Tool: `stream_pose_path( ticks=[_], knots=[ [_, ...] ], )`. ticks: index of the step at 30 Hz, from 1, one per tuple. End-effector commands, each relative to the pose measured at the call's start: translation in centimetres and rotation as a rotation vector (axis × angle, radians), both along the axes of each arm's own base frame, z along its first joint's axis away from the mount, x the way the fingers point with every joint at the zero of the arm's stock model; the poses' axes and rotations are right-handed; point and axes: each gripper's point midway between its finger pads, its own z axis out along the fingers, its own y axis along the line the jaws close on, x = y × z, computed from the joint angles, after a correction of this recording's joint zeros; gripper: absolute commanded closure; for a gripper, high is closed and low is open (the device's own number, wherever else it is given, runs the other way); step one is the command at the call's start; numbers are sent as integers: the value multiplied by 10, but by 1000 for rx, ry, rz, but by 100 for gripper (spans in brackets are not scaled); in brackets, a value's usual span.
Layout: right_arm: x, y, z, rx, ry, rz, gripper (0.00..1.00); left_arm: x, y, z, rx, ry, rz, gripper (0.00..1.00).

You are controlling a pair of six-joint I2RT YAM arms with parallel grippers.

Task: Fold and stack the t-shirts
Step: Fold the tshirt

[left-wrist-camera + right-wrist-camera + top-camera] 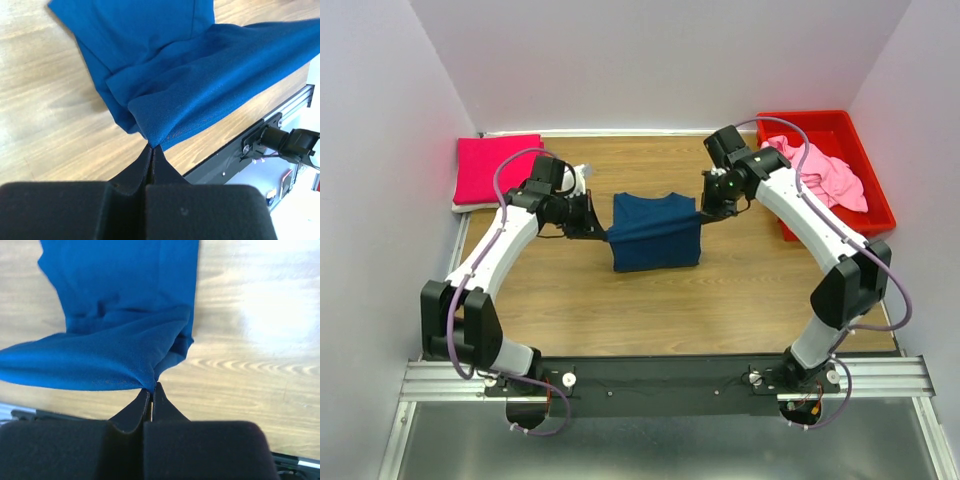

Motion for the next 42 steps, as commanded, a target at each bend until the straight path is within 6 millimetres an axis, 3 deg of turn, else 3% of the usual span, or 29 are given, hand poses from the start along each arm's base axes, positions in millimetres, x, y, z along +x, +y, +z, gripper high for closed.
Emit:
stream_pose_path(
  ticks=[1, 12, 16, 23, 28, 30, 31, 35, 42],
  knots=[
    [27, -33, -4, -138, -29, -60, 100, 18, 9, -10, 68, -6, 0, 100],
    [85, -35, -14, -163, -43, -73, 100, 75, 7, -15, 105, -17, -31, 100],
    [106, -35, -18, -164, -46, -74, 100, 92, 10, -27, 118, 12, -33, 100],
    [137, -32, -38, -173, -41, -61, 100, 121, 16, -39, 110, 22, -6, 100],
    [160, -36, -52, -186, -50, -62, 100, 140, 6, -52, 64, 40, -17, 100],
    [166, -36, -54, -186, -56, -61, 100, 150, 4, -50, 54, 28, -15, 100],
    [170, -37, -54, -189, -65, -58, 100, 154, 3, -57, 54, 42, -13, 100],
    [181, -38, -71, -186, -61, -46, 100, 168, 5, -63, 52, 46, -3, 100],
    [194, -32, -90, -179, -66, -22, 100, 178, 14, -72, 53, 67, 34, 100]
  ],
)
